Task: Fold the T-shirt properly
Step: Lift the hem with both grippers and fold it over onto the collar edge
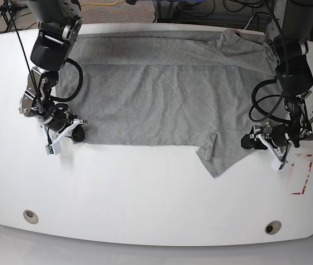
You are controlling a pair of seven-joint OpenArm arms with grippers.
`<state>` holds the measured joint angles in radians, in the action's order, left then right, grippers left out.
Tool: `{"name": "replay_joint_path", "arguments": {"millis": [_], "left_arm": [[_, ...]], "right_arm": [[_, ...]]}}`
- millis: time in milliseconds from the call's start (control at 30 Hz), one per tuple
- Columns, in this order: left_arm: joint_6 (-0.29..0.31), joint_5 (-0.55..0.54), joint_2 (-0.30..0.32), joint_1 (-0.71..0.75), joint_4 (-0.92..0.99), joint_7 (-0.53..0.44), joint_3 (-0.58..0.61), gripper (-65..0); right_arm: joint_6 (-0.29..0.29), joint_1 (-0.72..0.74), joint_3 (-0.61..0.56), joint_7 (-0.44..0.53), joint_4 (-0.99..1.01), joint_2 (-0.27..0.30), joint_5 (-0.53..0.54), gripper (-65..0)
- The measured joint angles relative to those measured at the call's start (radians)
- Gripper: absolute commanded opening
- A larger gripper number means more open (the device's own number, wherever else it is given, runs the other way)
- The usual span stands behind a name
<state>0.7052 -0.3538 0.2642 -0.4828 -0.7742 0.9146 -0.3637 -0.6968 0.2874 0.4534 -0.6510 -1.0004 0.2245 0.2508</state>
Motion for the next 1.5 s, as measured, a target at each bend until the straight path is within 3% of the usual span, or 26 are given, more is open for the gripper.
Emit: {"name": "replay_joint_path", "arguments": {"millis": [100, 233, 267, 567, 733, 967, 1500], "left_arm": [[0.000, -0.002, -0.001, 0.001, -0.001, 0.000, 0.005, -31.1], [0.000, 0.001, -0.001, 0.005, -0.001, -0.003, 0.005, -54.4], [0.000, 0.008, -0.001, 0.006, 0.000, -0.008, 0.005, -65.0], [0.000, 0.001, -0.001, 0.025, 0.002, -0.035, 0.010, -65.0], [-0.001, 0.006, -0.004, 0.023, -0.008, -0.023, 0.010, -65.0], [-0.009, 0.059, -0.017, 0.058, -0.193, 0.100, 0.012, -65.0], [-0.007, 0.020, -0.045, 0.087, -0.561, 0.295, 0.016, -65.0]], "right_arm": [[0.000, 0.000, 0.000, 0.000, 0.000, 0.001, 0.000, -63.4], [0.000, 0.000, 0.000, 0.000, 0.000, 0.002, 0.000, -63.4], [0.000, 0.000, 0.000, 0.000, 0.000, 0.003, 0.000, -63.4], [0.000, -0.001, 0.000, -0.002, -0.007, 0.003, -0.001, -63.4], [-0.002, -0.008, -0.002, -0.069, -0.062, 0.002, -0.013, -63.4], [-0.001, -0.019, -0.002, -0.176, -0.203, 0.000, -0.027, -63.6], [-0.003, -0.076, 0.004, -0.367, -0.490, -0.001, -0.011, -63.6]]}}
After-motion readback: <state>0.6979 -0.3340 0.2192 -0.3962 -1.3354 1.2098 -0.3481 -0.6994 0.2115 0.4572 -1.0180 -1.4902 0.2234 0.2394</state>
